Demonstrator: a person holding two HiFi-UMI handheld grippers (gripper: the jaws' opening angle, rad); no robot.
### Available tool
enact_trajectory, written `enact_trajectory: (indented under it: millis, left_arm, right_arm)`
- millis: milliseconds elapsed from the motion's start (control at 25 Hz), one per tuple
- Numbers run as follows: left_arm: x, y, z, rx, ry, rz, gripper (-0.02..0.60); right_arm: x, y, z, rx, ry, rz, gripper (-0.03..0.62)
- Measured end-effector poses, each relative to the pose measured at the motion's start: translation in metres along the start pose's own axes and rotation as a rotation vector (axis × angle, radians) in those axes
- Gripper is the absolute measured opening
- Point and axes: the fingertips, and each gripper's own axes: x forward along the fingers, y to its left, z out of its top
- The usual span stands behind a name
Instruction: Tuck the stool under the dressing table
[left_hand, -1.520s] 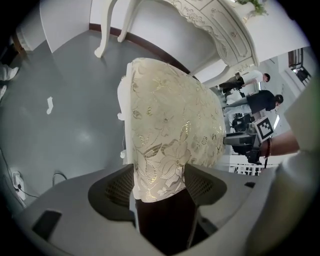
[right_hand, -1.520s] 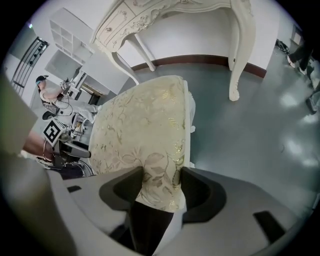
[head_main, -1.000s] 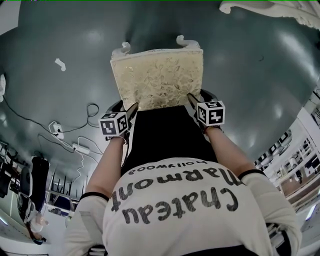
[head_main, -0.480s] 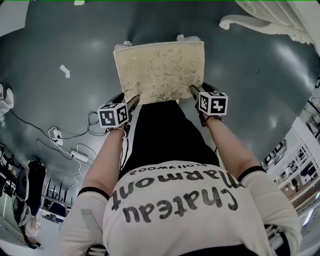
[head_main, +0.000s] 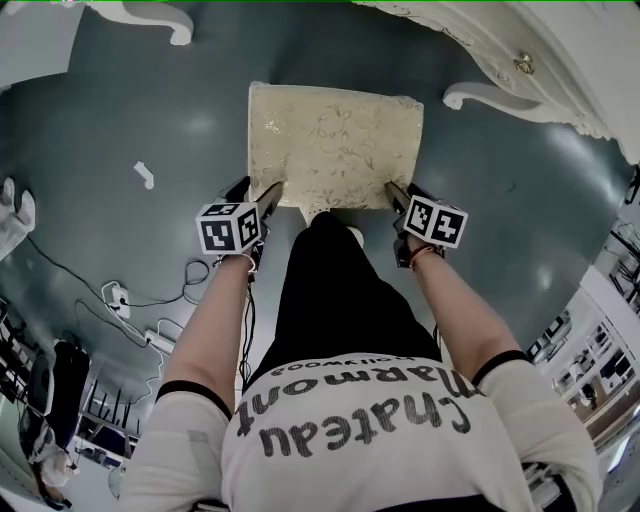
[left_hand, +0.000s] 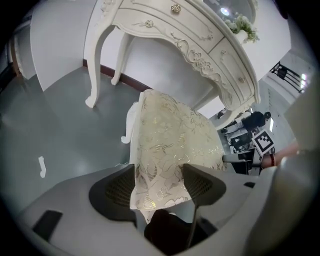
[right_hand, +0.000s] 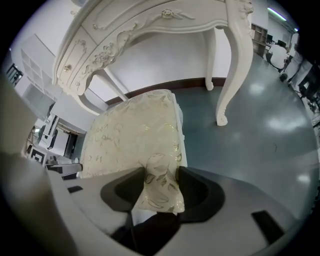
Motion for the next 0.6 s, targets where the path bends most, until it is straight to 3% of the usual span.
enact_trajectory:
  millis: [160, 400, 600]
  left_arm:
    - [0.007, 0.004, 0.039, 0.020, -0.056, 0.016, 0.321]
    - [0.015, 0.018, 0.077, 0.050, -0.153, 0.021, 0.321]
    - [0.026, 0.030, 0.105, 0.060, -0.163, 0.050, 0.321]
  right_arm:
    - [0.006, 0.006, 0.033, 0.059, -0.047, -0.014, 0.235]
    - [0.018, 0.018, 0.070, 0.252, -0.128, 0.026, 0.230]
    - [0.031, 0.025, 0.095, 0.271, -0.149, -0.017, 0.230]
